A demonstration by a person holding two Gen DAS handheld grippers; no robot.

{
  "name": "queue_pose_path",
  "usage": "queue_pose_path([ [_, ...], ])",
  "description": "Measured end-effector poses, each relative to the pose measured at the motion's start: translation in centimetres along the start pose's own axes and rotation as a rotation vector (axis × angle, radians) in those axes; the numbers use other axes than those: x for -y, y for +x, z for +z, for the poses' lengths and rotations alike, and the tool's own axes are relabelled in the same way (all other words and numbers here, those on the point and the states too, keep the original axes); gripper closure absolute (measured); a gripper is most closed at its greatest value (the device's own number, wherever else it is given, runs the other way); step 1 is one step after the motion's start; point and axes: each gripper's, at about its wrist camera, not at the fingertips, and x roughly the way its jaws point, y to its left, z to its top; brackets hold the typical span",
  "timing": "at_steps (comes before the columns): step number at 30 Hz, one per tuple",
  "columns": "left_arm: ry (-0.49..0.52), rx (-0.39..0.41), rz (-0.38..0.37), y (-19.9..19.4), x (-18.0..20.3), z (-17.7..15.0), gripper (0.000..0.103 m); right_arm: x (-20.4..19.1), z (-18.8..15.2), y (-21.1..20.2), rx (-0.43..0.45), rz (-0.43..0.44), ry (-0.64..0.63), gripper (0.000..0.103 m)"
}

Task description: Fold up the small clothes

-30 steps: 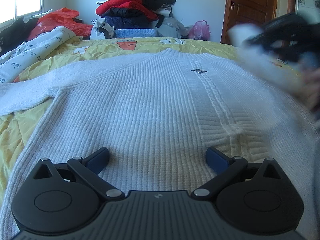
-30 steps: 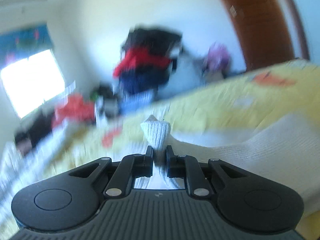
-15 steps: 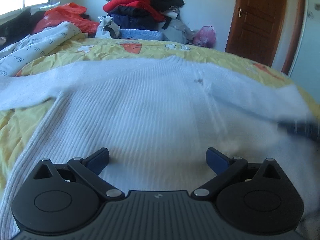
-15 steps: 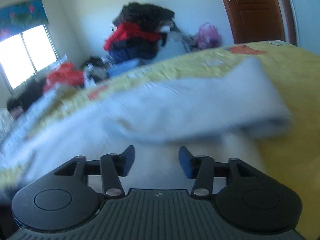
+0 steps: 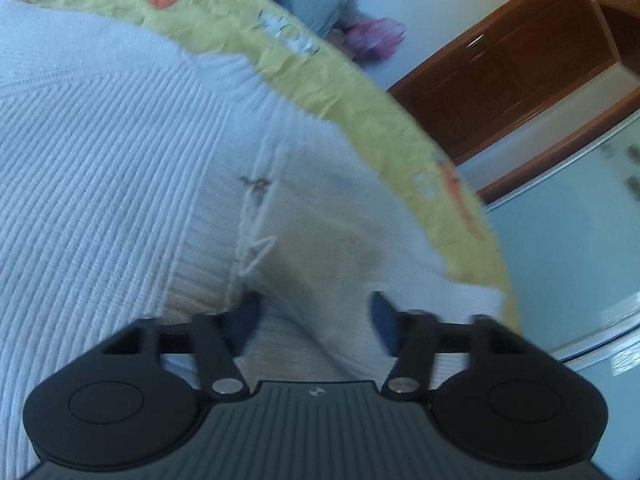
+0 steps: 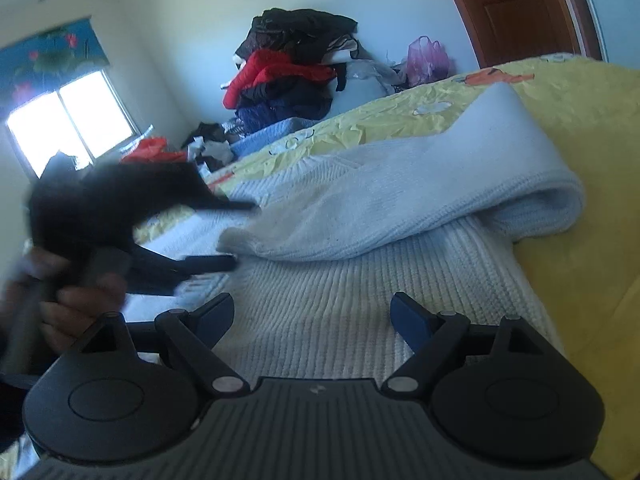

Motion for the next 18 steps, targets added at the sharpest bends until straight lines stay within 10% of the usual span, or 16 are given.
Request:
queue_pose_path([
  [8, 0.096, 0.044, 0.106, 0.2, 0.8, 0.4, 0.091, 0.0, -0.1, -0.2, 0.004, 0.021, 0.023, 0.014],
  [18, 0.334, 0.375, 0.186, -8.4, 1.9, 1.8, 0.093, -0.2, -0.1, -0.4, 0.003, 0.020, 0.024, 0.015],
])
